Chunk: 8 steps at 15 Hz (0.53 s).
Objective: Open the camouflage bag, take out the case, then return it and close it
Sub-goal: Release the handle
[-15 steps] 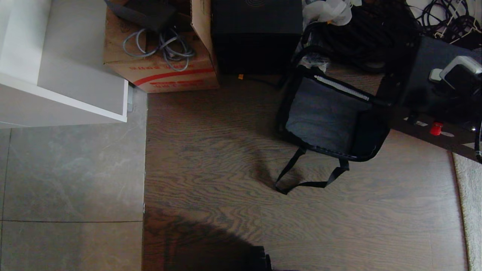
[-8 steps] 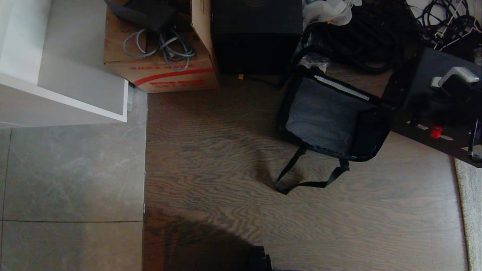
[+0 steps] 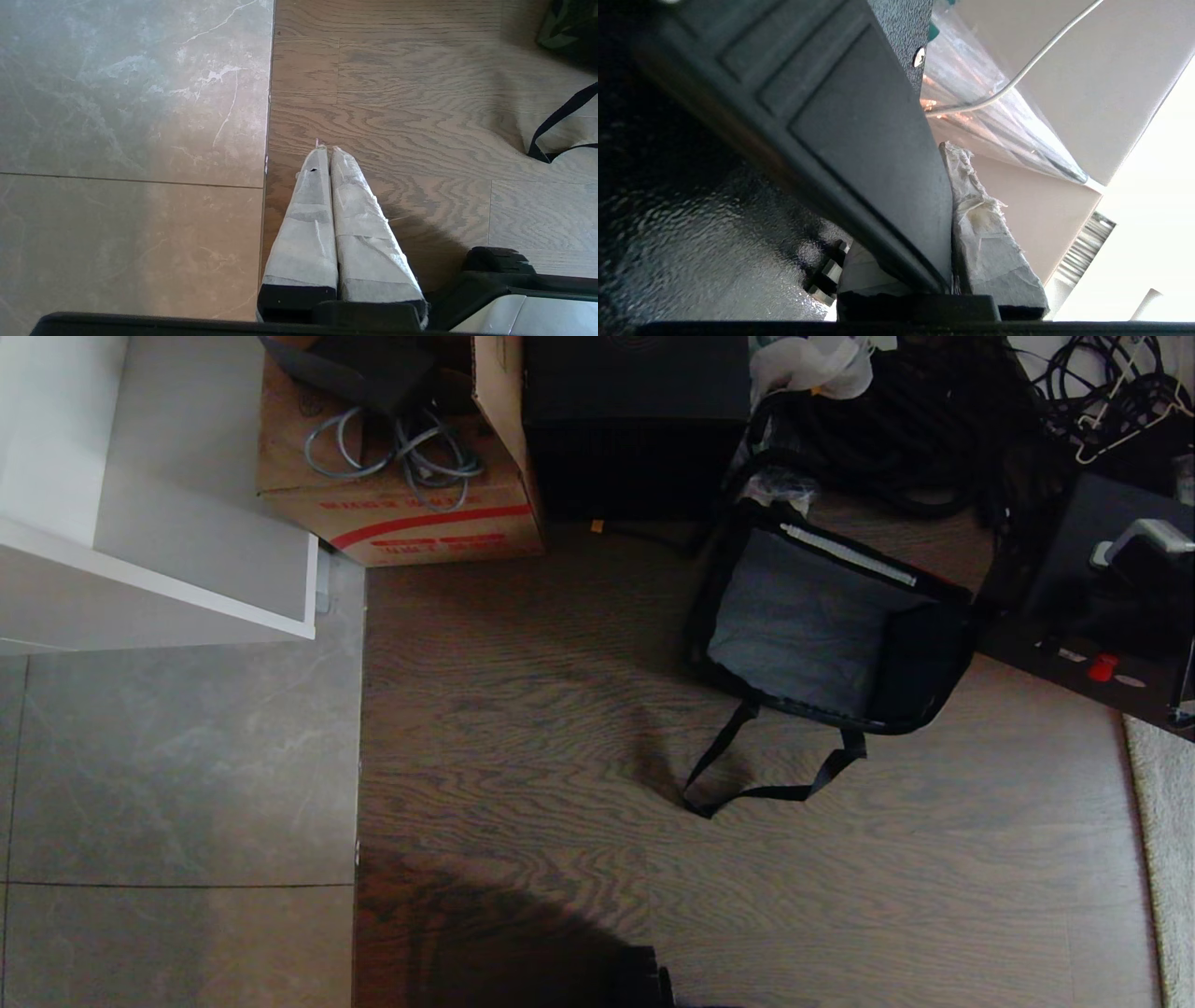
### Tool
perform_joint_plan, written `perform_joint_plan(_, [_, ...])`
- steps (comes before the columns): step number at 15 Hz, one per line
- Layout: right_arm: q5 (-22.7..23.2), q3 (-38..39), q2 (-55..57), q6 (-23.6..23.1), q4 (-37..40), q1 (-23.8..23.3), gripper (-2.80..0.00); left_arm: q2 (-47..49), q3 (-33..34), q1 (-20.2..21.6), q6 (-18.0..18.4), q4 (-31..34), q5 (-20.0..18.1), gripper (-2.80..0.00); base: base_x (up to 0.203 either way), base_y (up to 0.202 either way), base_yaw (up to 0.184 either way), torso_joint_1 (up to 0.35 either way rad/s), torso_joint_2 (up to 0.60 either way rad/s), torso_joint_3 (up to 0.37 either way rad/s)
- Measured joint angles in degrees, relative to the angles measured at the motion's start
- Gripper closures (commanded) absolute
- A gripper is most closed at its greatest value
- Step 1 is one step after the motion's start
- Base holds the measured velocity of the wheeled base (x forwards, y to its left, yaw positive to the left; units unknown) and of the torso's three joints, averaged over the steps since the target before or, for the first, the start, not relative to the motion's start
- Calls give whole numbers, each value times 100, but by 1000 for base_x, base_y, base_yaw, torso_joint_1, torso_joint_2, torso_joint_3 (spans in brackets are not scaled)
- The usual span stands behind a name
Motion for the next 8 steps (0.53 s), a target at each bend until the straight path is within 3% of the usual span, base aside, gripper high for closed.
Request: perform_joint_plan(8, [-12,-229,684,401,0,-278,0,0,0,0,1,2,-5,0,0,0,0,0,0,0])
